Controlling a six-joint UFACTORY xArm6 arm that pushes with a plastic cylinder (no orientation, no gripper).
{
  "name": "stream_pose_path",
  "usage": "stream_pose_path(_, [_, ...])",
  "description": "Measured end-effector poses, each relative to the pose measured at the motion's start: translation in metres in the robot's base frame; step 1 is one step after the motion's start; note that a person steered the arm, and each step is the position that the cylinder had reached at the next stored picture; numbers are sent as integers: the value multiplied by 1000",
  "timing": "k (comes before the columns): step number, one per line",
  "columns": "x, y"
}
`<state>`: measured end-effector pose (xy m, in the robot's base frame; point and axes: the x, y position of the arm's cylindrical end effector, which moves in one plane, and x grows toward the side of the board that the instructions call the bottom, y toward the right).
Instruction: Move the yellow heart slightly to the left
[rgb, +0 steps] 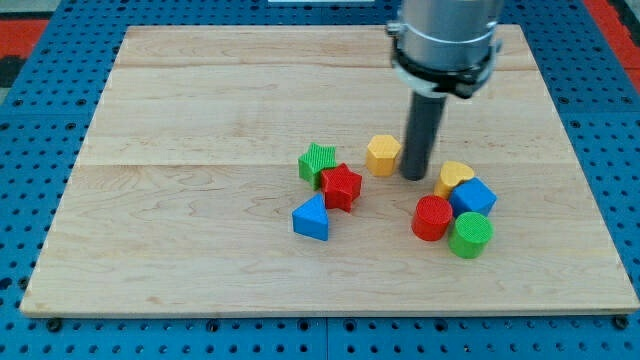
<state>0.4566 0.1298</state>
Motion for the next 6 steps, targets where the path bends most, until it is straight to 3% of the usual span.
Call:
stream_pose_path(1, [-14, 68])
stream_pose_path(2, [6, 146])
stream_pose_path(3, [37, 153])
stream_pose_path(5, [10, 50])
stream_pose_path(6, [3, 69])
